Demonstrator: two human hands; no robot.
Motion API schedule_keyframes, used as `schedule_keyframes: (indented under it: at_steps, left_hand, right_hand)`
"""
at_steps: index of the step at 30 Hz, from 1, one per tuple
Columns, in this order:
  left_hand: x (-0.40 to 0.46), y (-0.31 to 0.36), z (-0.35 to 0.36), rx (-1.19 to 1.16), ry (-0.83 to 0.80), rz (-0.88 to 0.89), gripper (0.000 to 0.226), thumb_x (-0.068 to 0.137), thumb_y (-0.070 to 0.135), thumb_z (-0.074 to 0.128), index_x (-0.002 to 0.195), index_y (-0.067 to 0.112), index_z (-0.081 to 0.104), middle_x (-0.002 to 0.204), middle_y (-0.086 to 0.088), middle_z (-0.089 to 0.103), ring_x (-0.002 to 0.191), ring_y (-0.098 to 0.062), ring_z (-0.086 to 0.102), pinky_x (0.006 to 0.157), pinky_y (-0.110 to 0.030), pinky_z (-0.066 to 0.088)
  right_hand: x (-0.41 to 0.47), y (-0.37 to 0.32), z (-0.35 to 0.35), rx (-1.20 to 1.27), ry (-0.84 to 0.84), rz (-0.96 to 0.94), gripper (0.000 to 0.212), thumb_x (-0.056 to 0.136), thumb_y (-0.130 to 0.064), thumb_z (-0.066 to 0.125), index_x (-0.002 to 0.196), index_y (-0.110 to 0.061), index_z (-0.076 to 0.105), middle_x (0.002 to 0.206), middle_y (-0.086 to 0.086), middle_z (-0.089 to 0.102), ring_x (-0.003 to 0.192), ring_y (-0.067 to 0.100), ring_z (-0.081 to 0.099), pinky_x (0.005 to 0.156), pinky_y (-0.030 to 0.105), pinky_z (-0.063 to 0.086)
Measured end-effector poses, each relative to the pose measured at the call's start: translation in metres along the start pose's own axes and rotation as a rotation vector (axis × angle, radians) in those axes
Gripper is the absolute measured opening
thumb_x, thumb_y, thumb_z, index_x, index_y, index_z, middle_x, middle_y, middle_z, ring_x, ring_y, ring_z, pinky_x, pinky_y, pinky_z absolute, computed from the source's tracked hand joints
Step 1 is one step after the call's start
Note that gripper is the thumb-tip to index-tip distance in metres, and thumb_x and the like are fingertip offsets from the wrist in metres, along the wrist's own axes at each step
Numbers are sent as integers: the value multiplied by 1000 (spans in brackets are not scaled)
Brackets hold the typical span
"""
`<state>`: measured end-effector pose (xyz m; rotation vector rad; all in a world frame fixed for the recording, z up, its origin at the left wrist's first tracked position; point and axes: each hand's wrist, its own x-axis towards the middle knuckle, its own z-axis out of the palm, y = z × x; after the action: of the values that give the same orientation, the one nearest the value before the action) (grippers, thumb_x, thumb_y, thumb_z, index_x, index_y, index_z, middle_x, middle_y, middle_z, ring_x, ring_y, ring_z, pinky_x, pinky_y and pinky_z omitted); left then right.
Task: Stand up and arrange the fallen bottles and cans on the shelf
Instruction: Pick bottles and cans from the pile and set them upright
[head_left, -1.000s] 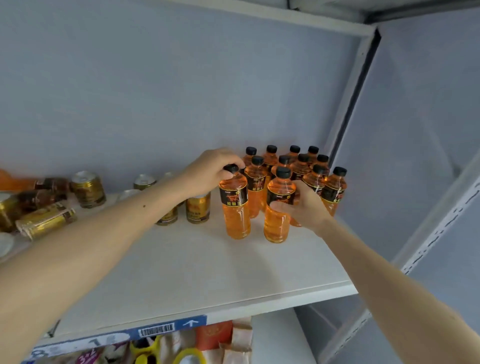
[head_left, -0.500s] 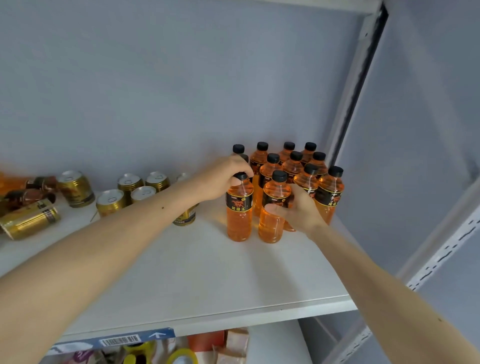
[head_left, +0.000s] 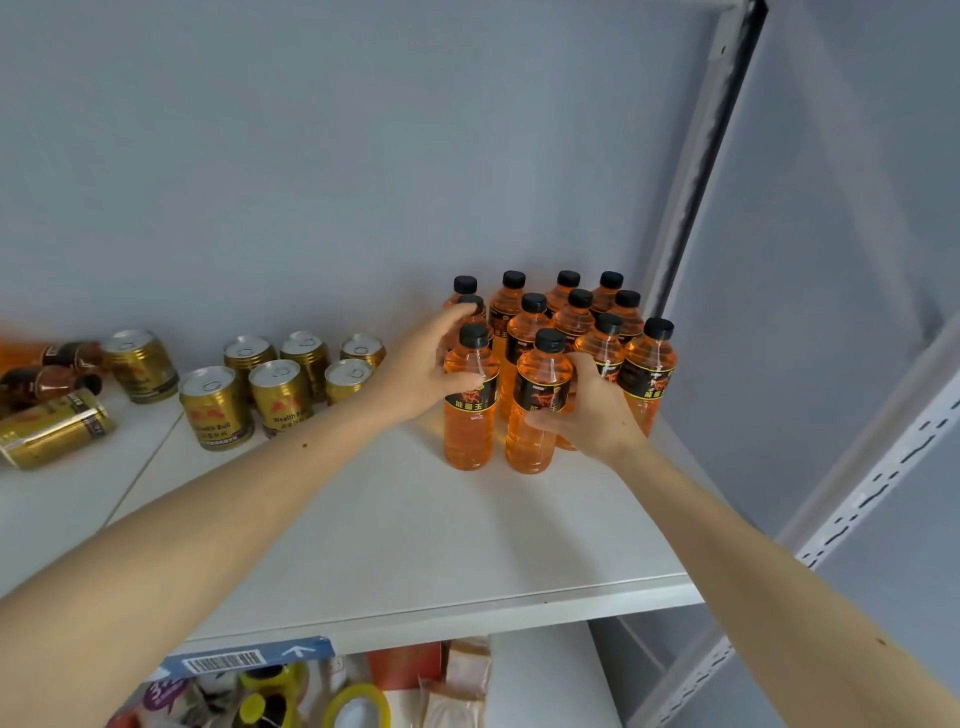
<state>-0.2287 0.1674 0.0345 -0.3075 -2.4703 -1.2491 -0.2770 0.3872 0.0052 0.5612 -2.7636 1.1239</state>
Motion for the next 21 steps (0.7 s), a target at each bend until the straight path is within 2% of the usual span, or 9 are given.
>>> schedule_keyframes:
  at_steps: [1,4,6,10,15,21]
  left_hand:
    - [-6,-4,5,-64,28,-31,82,73,12,79,140,31,36,131,14,45,110,6,46,77,-2,42]
    - [-29,-21,28,-153,129,-122,83,67,16,84,134,27,37,125,10,51,108,-1,52,82,-14,46]
    - [-41,-33,44,-203,193,-208,78,65,19,85,128,25,39,117,8,54,102,-2,55,77,-14,46]
    - [-54,-52,69,-181,215,-367,73,65,23,86,125,14,45,118,-1,59,102,-15,58,83,-23,46]
    - [-55,-66,84,-93,227,-366,60,74,34,79,122,15,50,122,-5,62,109,-22,60,91,-38,52]
    - [-48,-65,90,1,237,-380,71,72,53,72,126,15,49,121,-9,55,108,-26,57,91,-44,52]
  right_hand:
    - [-3,2,2,-7,-4,11,83,70,-32,84,136,-18,34,130,2,59,114,24,60,82,27,49]
    - [-14,10,15,-26,-29,68,78,69,-34,84,129,-16,38,127,4,60,111,26,60,83,30,49]
    - [-21,17,27,-32,-30,111,74,70,-35,83,126,-14,40,123,6,62,107,27,62,84,36,53]
    - [-34,27,48,-9,20,167,62,76,-36,78,123,-13,44,120,9,64,103,31,63,86,45,53]
    - [-33,31,59,-14,39,156,53,84,-33,71,125,-10,45,124,12,62,109,35,61,90,48,51]
    - [-24,26,64,44,71,189,51,85,-26,71,120,-13,35,123,13,61,105,34,62,87,49,53]
